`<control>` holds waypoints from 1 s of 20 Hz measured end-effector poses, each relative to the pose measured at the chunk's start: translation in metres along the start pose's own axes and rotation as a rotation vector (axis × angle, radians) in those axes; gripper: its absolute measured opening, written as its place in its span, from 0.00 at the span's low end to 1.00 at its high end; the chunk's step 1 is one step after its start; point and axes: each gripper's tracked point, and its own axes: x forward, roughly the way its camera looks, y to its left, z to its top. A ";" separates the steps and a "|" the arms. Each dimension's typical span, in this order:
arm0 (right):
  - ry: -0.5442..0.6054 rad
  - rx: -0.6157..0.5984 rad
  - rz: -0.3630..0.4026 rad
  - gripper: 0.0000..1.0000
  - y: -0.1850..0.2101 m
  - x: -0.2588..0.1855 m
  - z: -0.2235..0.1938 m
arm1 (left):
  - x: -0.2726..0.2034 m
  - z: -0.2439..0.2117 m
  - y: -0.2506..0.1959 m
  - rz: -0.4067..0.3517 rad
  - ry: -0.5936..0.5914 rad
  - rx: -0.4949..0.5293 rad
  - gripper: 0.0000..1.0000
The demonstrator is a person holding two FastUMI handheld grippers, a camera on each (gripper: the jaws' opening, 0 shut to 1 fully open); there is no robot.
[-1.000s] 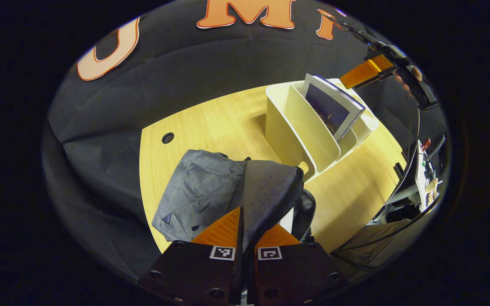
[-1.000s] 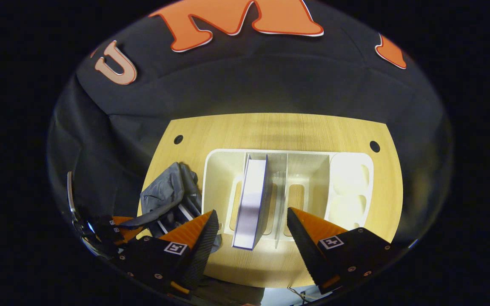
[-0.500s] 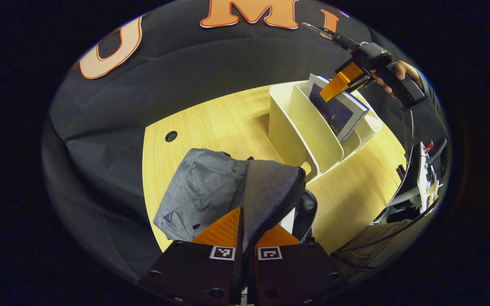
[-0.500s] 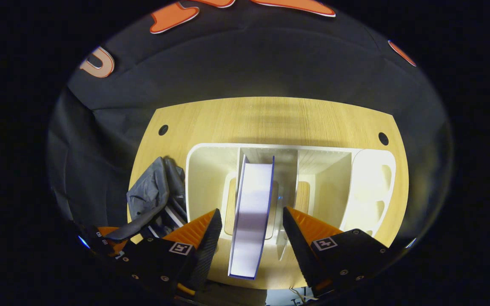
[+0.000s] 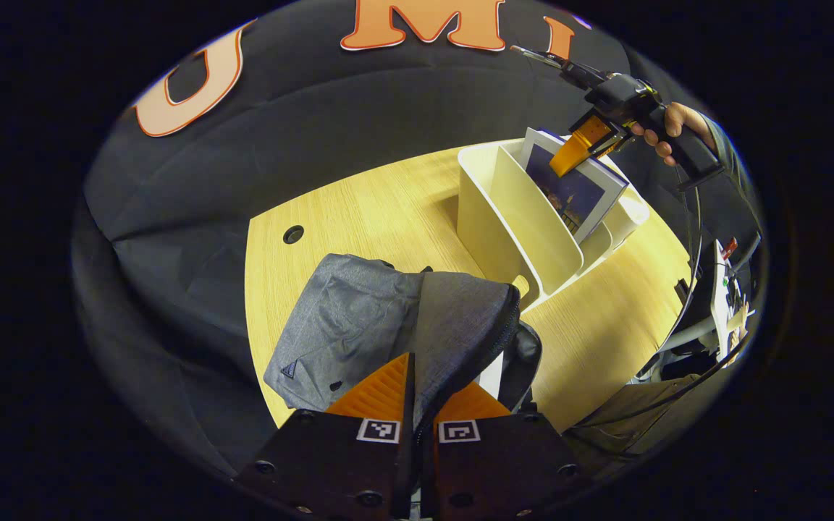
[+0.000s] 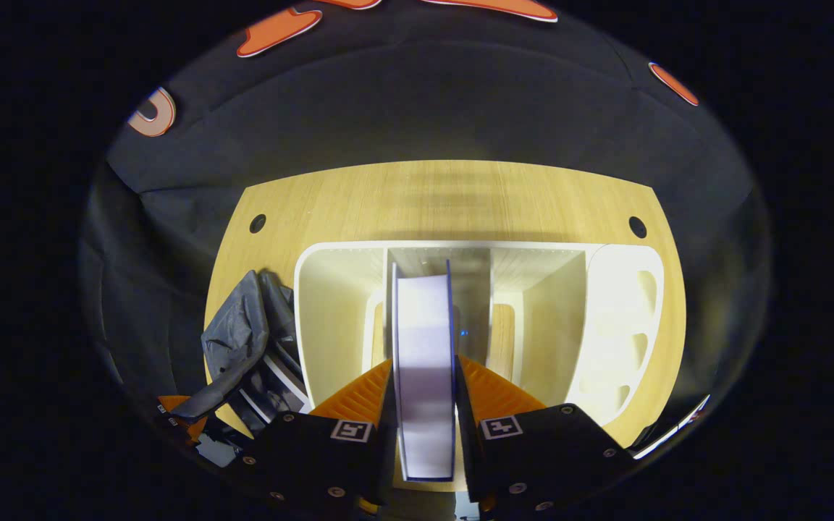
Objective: Open the schoolbag, grab two books from the bookshelf and put them into the schoolbag.
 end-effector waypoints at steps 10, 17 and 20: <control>-0.106 0.122 0.102 0.34 -0.009 -0.085 -0.007 | -0.006 -0.005 0.000 -0.015 -0.019 0.018 0.05; -0.214 0.198 0.151 0.35 -0.006 -0.155 -0.028 | -0.008 -0.008 0.001 -0.032 -0.041 0.062 0.05; -0.258 0.236 0.181 0.34 0.002 -0.176 -0.037 | -0.009 -0.008 0.004 -0.044 -0.049 0.067 0.05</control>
